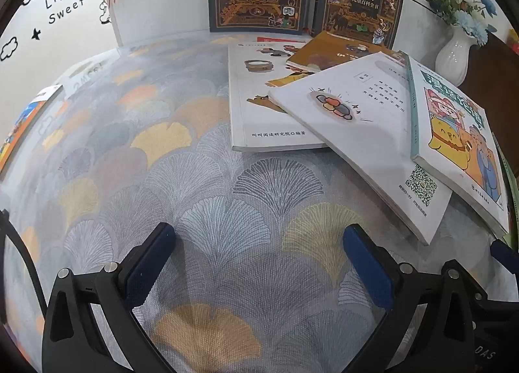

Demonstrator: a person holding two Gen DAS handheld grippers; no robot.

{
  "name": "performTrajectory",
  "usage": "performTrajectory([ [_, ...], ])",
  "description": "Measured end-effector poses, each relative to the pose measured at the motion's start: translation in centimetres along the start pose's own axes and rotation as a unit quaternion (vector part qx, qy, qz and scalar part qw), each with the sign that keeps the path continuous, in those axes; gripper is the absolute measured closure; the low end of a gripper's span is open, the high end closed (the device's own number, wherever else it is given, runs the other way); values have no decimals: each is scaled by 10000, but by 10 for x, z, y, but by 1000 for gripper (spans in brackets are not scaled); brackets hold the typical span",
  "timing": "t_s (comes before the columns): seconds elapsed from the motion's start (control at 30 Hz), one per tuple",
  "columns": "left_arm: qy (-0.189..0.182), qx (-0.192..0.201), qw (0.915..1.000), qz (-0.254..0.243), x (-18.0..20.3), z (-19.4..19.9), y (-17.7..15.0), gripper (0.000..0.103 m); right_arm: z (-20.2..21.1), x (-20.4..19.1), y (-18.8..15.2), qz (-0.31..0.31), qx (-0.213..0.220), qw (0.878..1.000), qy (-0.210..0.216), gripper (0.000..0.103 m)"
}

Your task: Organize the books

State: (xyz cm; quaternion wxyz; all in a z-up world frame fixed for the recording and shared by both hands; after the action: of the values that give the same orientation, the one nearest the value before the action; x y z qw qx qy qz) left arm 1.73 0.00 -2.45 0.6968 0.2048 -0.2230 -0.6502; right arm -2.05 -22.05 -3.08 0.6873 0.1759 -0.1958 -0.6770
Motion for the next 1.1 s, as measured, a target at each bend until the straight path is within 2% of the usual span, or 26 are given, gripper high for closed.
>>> performTrajectory([
  [0.17,27,-5,10000,-22,0,0,0,0,2,2,-1,-17,-43,10000,-29,0],
  [0.37,22,-16,10000,-20,0,1,0,0,-2,3,2,-272,-697,9970,-204,0],
  [0.43,23,-14,10000,-22,0,1,0,0,-5,5,4,-309,-759,9965,-175,0],
  [0.57,25,-24,10000,-22,1,1,1,0,-11,3,23,-237,-666,9974,-129,0],
  [0.73,24,-25,10000,-22,1,1,1,0,-3,3,8,-131,14,9999,-91,0],
  [1.1,23,-23,10000,-23,1,1,1,0,-6,0,0,-137,56,9998,-105,0],
])
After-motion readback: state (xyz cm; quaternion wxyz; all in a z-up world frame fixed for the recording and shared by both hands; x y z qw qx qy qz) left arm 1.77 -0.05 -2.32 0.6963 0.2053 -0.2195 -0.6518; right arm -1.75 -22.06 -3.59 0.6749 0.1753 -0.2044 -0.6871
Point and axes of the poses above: each gripper's, at about its wrist camera, not at the fingertips, and z roughly against the way its jaws point, x to its right, y to its top, the point moved 3 cm from there along -z, roughly the way its jaws point, and after that the axes turned 2 degrees about z, right-handed, at the moved point
